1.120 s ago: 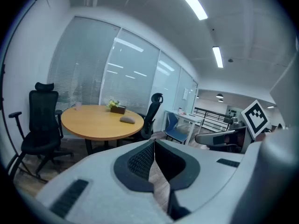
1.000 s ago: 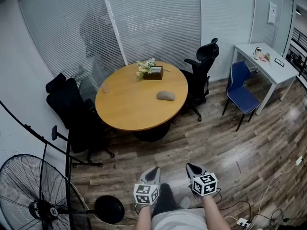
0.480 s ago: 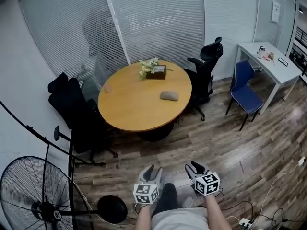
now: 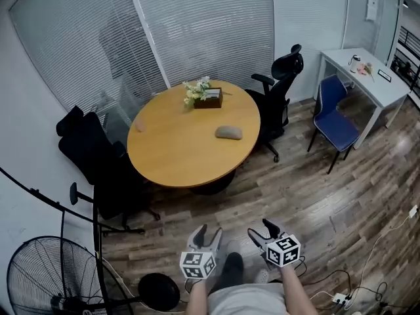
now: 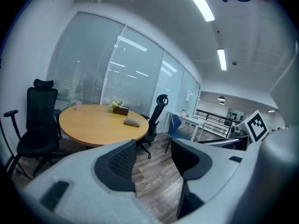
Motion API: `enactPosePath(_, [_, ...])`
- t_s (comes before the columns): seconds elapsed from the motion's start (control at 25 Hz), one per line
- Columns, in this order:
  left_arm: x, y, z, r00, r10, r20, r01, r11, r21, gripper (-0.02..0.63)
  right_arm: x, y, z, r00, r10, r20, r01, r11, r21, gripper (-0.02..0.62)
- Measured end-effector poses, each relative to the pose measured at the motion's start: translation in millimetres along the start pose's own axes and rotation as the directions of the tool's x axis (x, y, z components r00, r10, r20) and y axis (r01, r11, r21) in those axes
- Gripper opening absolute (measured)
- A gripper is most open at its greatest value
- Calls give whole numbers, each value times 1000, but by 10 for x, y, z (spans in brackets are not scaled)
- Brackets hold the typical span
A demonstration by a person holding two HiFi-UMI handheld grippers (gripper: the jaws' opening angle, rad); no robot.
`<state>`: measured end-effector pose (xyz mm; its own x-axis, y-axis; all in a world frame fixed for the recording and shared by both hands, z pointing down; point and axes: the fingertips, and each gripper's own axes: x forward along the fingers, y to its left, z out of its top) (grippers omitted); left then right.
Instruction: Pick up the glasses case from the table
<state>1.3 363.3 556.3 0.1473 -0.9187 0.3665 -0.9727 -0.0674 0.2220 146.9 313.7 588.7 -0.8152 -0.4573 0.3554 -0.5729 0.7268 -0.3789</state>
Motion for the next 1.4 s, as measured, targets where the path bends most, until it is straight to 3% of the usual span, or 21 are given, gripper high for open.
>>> enactPosePath(0.76, [1199,1095,774,996,-89,11,89,996,-2,221,1438,-383,587,998,-56,8,55,994,94,270])
enactPosePath(1.08, [1359,1561,881,996,-84,13,84,996,3,221,1646,-675,643,987,-163,10,161,980,118,270])
enactPosePath(1.4, [1471,1691,904,995,-103,8,104,995,-15,221,1633,-915,630,974,-227,-11,226,964,140,270])
